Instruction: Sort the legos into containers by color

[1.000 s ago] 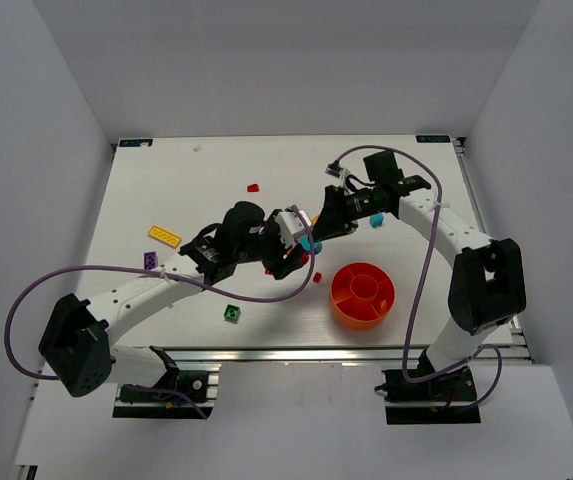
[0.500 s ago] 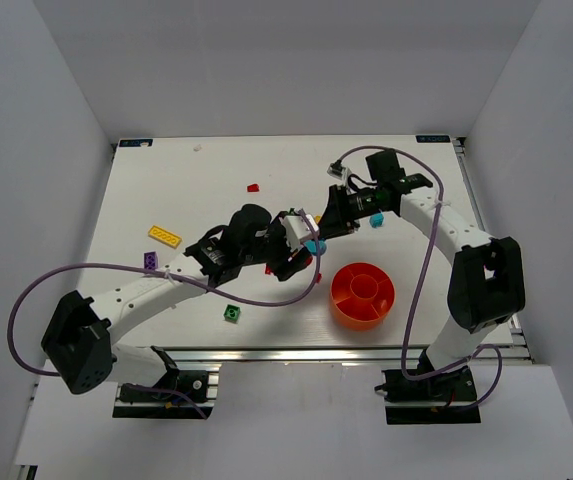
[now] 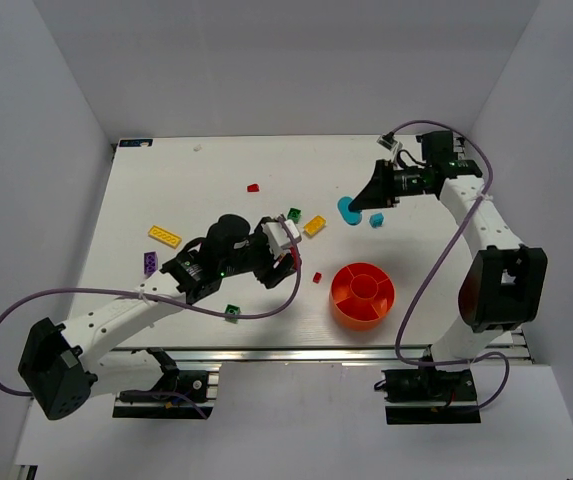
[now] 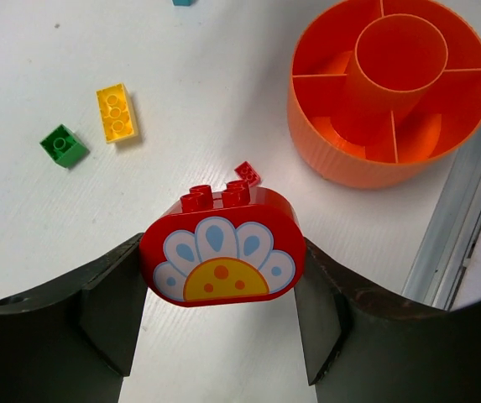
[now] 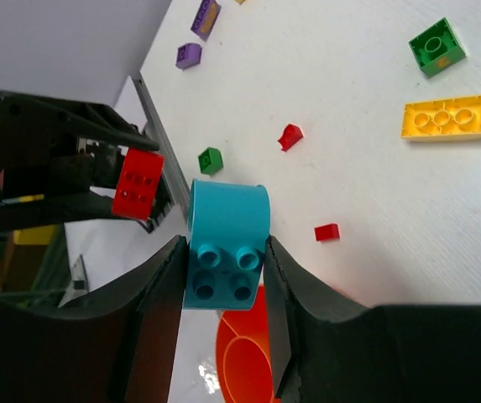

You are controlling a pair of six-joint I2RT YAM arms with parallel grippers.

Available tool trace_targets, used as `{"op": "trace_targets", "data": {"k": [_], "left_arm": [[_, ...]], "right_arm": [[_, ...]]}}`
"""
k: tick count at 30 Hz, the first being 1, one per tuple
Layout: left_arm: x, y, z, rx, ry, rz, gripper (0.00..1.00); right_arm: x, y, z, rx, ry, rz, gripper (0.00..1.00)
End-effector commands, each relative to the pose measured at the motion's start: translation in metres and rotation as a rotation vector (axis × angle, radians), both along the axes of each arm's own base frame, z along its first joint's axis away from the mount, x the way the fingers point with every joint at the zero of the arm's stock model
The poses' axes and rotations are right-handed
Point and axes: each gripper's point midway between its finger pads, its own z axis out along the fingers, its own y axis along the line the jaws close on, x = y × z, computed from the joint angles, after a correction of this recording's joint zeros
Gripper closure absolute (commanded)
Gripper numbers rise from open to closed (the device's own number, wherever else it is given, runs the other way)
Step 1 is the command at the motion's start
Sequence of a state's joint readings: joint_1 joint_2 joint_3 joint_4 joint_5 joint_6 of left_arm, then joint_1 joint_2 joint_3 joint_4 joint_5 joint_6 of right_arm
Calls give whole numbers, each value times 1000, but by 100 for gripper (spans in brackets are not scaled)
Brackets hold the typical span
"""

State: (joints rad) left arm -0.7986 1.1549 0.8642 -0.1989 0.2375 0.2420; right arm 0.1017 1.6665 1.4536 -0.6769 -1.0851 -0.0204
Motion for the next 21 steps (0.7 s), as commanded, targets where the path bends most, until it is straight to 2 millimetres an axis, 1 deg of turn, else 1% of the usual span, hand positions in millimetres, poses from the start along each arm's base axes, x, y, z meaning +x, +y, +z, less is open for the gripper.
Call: {"op": "trace_targets", "data": {"k": [1,2,3,4,5,6,7,8,9,10,11,12,14,15,16,18,19,20,21], "left_arm": [[-5,2,5,-36,13,6,94],[-7,1,5,-45,23,1,94],[-9,-1,6,-56,32,-8,94],[-9,-2,7,-73,54,-5,94],[-13,-5,5,-80,72,-25,94],[-14,-7,5,-90,83,-36,94],[-16,-9,3,-96,97,-41,94],[-18,-10,-1,-97,111,-46,94],[-19,-12,-3,-102,117,-59,94],[-20,-13,-4,-107,124,-62,94],[-20,-13,-6,-107,124,-62,94],[-21,-13,-9,-111,126,-63,94],[-23,-12,-12,-116,132,-63,93],[-25,-10,-13,-121,129,-63,93],[-26,-10,-13,-123,130,-62,93],[-26,-9,-14,-128,129,-58,93],[-28,-7,-14,-131,126,-58,93],[-28,-7,-13,-135,123,-57,93],[-28,-6,-14,-135,122,-56,93]], "right_arm": [[-19,-7,35,-14,-180,60,100],[-18,-13,24,-75,-262,66,100],[-29,-18,32,-96,-352,69,100],[-27,-23,32,-122,-450,59,100],[-24,-31,22,-193,-513,19,100],[-35,-36,13,-217,-617,6,100],[-39,-39,7,-236,-671,-5,100],[-44,-47,9,-281,-739,-49,100],[-41,-50,6,-296,-786,-73,100],[-48,-53,-14,-312,-760,-79,100],[-51,-57,-11,-332,-789,-104,100],[-51,-59,-20,-346,-784,-117,100],[-52,-63,-23,-363,-804,-142,100],[-53,-64,-20,-365,-832,-153,100],[-55,-64,-27,-368,-822,-153,100],[-53,-65,-31,-370,-827,-168,100],[-52,-66,-39,-370,-802,-179,100],[-51,-67,-43,-369,-792,-190,100],[-47,-66,-41,-362,-814,-202,100]]}}
